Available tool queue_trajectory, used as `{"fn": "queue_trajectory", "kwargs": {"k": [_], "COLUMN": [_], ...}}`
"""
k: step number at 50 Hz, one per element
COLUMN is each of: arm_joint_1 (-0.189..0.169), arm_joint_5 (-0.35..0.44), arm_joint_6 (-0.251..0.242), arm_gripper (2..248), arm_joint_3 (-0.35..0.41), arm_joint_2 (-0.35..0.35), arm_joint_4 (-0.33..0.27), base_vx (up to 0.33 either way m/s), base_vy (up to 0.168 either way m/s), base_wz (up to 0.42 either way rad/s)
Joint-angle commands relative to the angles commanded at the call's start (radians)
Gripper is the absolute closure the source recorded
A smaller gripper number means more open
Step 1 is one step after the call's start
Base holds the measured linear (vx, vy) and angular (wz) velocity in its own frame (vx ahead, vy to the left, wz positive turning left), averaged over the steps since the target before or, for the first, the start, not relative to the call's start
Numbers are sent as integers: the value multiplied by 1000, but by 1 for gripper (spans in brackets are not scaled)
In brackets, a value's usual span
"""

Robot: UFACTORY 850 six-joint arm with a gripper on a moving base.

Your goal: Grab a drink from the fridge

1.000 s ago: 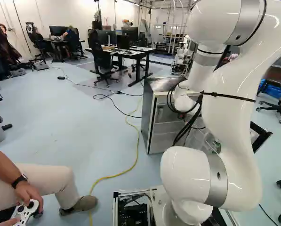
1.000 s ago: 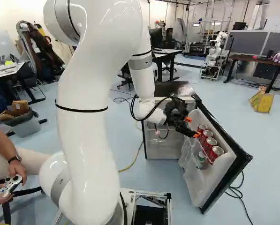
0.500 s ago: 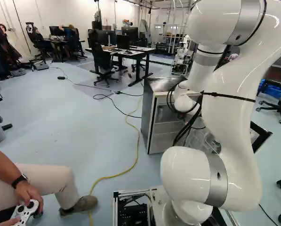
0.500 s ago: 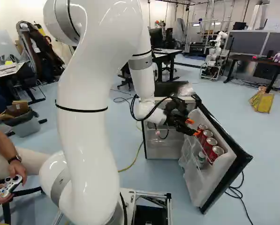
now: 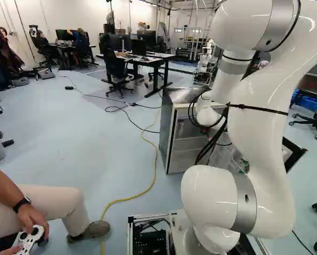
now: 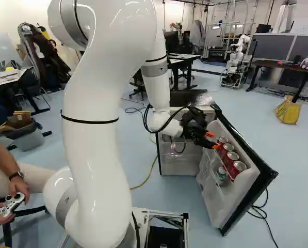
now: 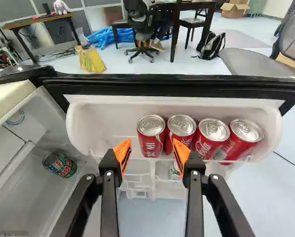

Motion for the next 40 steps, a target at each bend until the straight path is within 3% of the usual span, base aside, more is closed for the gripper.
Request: {"fn": "queue_trajectory", "kwargs": {"k": [40], "arm_joint_1": [0], "arm_joint_5": [0], "arm_joint_6": [0], "arm_gripper": [111], "arm_joint_3": [0], "arm_joint_2": [0], "arm_joint_4": [0], "base_vx": [0], "base_vy": [0], "base_wz": [0]}}
